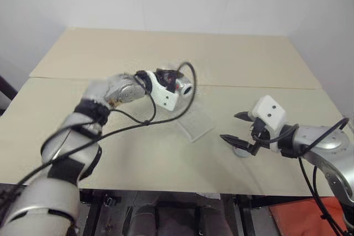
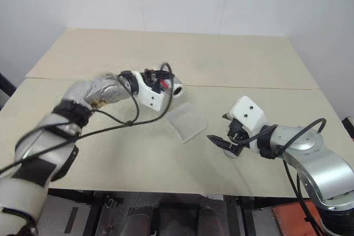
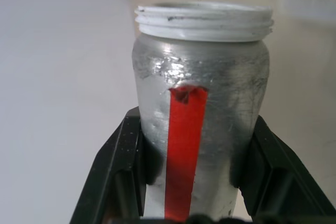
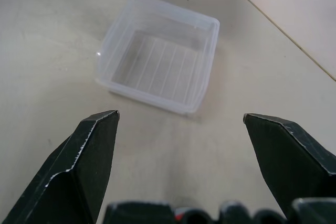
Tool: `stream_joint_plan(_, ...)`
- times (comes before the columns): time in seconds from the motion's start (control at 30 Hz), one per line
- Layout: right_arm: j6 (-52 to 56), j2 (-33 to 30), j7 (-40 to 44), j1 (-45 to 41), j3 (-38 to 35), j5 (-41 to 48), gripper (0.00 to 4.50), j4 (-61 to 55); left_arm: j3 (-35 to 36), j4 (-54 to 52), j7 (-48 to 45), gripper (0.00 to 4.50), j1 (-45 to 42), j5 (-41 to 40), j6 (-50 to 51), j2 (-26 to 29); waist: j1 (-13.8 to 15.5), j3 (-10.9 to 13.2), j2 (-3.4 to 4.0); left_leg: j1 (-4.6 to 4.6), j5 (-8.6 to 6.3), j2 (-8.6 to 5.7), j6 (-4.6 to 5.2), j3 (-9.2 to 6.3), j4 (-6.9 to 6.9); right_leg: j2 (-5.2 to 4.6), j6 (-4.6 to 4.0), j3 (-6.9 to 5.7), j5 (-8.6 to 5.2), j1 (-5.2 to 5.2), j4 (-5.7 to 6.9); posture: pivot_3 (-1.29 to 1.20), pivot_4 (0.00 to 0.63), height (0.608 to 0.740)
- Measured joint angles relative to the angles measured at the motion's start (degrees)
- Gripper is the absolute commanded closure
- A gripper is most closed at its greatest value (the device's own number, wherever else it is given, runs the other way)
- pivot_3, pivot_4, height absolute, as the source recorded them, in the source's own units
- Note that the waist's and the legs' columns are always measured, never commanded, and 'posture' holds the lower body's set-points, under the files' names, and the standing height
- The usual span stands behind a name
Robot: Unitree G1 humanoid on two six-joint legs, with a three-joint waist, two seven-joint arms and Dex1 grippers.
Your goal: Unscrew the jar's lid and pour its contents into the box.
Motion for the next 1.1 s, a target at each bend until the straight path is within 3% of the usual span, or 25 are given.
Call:
stream_joint_plan(0.07, 0.0, 0.0, -0.2, 0.7, -0.2, 0.2, 0.09, -0.9, -7.1, 4.4, 10.7, 2.60, -4.6, 9.9, -0.1, -0.8, 0.0, 0.0, -0.02, -0.02, -0.01, -0.02, 0.01, 0.00, 0.00, -0.02, 0.06, 0.00, -0.02, -0.02, 0.00, 0.00, 0.150, 0.740)
stream_joint_plan(0.17, 0.3, 0.0, -0.4, 2.0, -0.3, 0.8, 0.09, -1.7, -13.5, 9.0, 21.6, 2.60, -7.5, 17.6, 0.8, -3.4, 0.0, 0.0, -0.07, -0.06, -0.01, -0.03, 0.02, 0.00, 0.01, -0.05, 0.09, -0.01, -0.03, -0.06, 0.03, 0.00, 0.150, 0.740)
stream_joint_plan(0.33, 1.4, 0.0, -1.0, 2.5, -1.6, 2.2, 0.09, -3.5, -20.7, 12.4, 36.1, 2.60, -10.6, 25.1, 0.9, -6.6, 0.2, 0.1, -0.21, -0.11, -0.01, -0.04, 0.02, -0.01, 0.04, -0.07, 0.10, 0.00, -0.03, -0.11, 0.05, 0.00, 0.150, 0.740)
stream_joint_plan(0.8, 3.1, -0.6, -2.5, 4.0, -3.0, 2.5, 0.09, -3.3, -22.6, 15.6, 44.9, 2.60, -10.8, 25.6, -0.6, -6.7, 0.0, 0.1, -0.23, -0.11, -0.01, -0.07, 0.01, 0.01, 0.14, -0.10, 0.10, 0.00, -0.03, -0.13, 0.19, 0.00, 0.150, 0.740)
stream_joint_plan(0.93, 3.1, -0.8, -2.6, 4.1, -2.6, 2.0, 0.09, -3.2, -13.4, 18.9, 33.4, 2.60, -8.3, 13.6, -7.3, -6.8, -0.1, 0.1, -0.22, -0.09, -0.01, -0.05, 0.01, 0.01, 0.17, -0.10, 0.09, 0.00, -0.03, -0.14, 0.24, 0.00, 0.150, 0.740)
stream_joint_plan(1.0, 3.1, -0.8, -2.7, 4.7, -2.5, 1.9, 0.09, -3.2, 2.6, 21.4, 10.9, 2.60, -1.7, -5.8, -10.1, -9.5, -0.3, 0.0, 0.02, 0.04, 0.00, -0.03, 0.01, 0.08, 0.17, -0.15, 0.05, 0.00, -0.02, -0.06, 0.28, 0.00, 0.150, 0.740)
stream_joint_plan(1.07, 3.1, -0.8, -2.8, 5.5, -2.3, 1.7, 0.09, -3.2, 17.6, 20.7, -12.0, 2.60, 6.3, -26.9, -5.3, -14.1, -0.4, 0.0, 0.03, -0.03, 0.00, 0.07, 0.01, 0.08, 0.35, -0.12, 0.01, -0.09, -0.01, -0.08, 0.40, 0.00, 0.150, 0.740)
stream_joint_plan(1.1, 3.0, -0.6, -2.9, 5.5, -2.3, 1.7, 0.09, -3.2, 21.7, 19.7, -20.3, 2.60, 9.3, -34.1, -2.4, -15.9, -0.4, 0.0, 0.02, -0.09, -0.01, 0.11, 0.02, 0.03, 0.49, -0.08, 0.01, -0.13, -0.01, -0.09, 0.46, 0.00, 0.150, 0.740)
